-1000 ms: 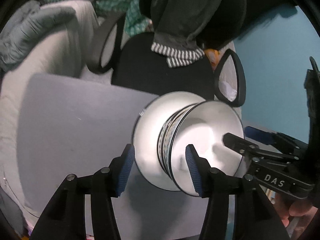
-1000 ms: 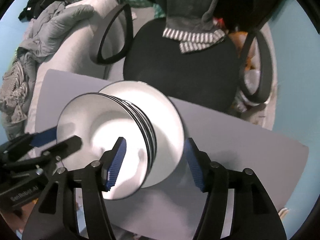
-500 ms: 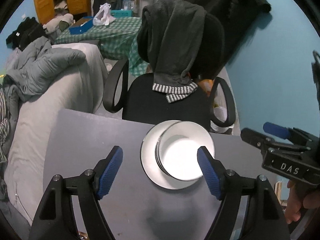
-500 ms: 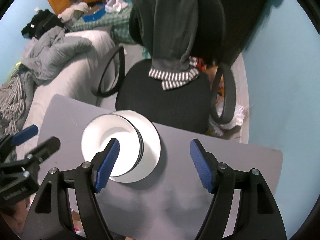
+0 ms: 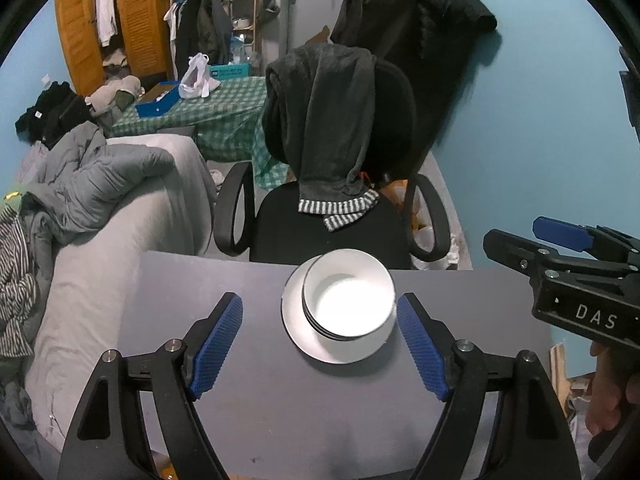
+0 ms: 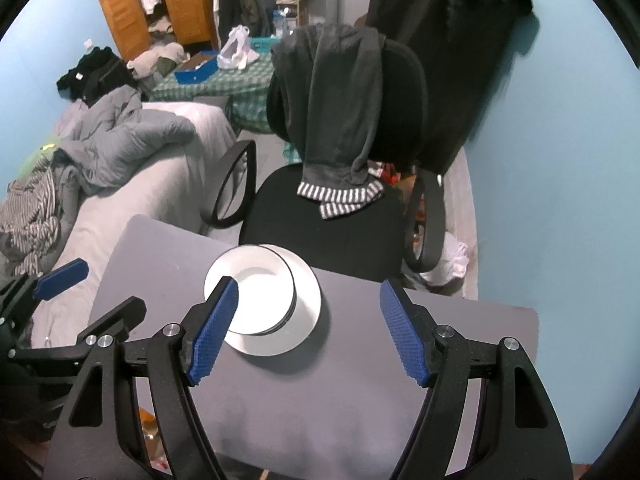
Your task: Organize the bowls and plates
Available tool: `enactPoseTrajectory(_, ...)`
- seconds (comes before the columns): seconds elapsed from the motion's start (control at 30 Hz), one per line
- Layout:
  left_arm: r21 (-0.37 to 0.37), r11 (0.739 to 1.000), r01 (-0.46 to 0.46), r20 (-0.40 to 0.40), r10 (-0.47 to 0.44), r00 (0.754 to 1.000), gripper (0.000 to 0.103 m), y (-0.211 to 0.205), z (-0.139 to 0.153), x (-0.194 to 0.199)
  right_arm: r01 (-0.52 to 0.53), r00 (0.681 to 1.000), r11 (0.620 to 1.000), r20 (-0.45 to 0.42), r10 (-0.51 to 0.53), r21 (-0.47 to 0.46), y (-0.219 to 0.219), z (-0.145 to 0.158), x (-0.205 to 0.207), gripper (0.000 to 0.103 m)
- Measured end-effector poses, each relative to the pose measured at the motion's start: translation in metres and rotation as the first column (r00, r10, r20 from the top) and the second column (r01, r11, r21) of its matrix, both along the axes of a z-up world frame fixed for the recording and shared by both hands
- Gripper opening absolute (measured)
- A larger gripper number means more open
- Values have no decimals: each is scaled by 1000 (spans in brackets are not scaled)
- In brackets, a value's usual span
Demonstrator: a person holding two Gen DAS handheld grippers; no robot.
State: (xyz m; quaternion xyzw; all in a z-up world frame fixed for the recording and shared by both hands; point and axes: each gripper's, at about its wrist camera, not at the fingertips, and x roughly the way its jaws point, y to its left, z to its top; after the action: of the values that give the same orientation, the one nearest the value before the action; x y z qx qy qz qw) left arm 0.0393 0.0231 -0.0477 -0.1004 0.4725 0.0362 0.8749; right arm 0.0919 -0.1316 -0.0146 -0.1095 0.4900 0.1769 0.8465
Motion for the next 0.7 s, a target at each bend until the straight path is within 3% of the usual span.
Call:
enactPoseTrajectory(0.1, -21, 1000, 1, 26, 0, 1000, 81, -1, 11, -12, 14, 1000, 1000, 25, -14, -5, -7, 7, -12, 72)
enactPoseTrajectory(0.3, 26, 1000, 13, 71, -14, 997, 81, -7, 30, -26, 42, 998, 999, 49, -42, 2, -16, 18, -31, 72)
enactPoseTrajectory(0.7, -4, 1000, 8, 64, -8, 998, 81, -10, 41, -54, 76, 995, 996, 55, -78, 46, -30, 24, -59, 72)
